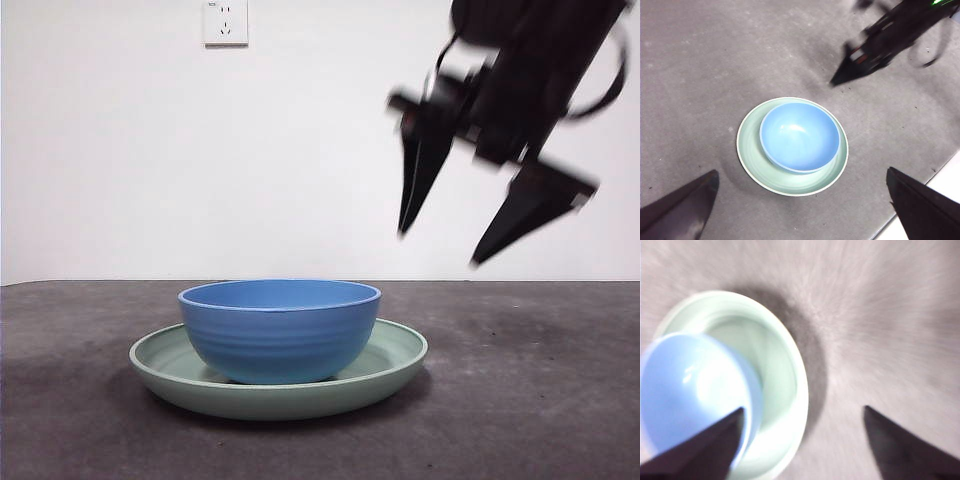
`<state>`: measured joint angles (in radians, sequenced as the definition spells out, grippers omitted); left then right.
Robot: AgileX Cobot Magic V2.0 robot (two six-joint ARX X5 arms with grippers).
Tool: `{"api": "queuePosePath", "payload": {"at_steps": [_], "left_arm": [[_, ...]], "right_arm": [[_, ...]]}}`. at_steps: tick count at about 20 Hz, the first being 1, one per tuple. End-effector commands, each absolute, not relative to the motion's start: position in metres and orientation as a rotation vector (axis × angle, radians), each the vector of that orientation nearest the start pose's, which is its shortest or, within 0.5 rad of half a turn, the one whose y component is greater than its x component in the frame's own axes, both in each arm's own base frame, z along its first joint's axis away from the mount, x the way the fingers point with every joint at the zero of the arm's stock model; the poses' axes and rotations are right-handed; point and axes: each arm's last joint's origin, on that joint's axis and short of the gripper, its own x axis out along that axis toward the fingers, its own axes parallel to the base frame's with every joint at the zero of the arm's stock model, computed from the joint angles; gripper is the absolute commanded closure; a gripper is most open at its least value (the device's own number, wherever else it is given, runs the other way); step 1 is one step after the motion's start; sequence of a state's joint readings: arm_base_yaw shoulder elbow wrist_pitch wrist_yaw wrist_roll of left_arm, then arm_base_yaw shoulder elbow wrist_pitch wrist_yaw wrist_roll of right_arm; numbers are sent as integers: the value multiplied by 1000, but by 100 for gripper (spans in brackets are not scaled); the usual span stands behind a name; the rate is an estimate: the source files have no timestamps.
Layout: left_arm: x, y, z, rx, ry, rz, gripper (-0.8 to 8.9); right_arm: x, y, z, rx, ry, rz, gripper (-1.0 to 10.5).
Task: Pick up the blue bowl, put it on the green plate, put it on desk
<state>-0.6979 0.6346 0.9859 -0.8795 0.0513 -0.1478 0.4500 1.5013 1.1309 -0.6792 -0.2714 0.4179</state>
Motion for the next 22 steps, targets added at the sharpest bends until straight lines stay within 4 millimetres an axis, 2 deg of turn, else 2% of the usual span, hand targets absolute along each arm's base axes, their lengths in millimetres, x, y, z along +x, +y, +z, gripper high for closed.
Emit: {"api": "queuePosePath", "payload": {"at_steps": [1,5,8,11,16,22], "left_arm": [[76,-66,354,36,561,-694,251],[74,-64,349,62,613,-688,251],[72,-62,345,107,648,-691,252],[70,-61,343,115,675,-688,252],[70,-62,344,111,672,-692,255],[70,-62,344,110,673,-698,256]], "right_arm": [[243,127,287,235,1095,451,464],[182,99,334,171,992,470,304],[139,77,351,91,949,521,305],[102,58,360,38,903,559,305],[66,40,367,27,815,587,305],[54,34,367,30,802,590,305]]}}
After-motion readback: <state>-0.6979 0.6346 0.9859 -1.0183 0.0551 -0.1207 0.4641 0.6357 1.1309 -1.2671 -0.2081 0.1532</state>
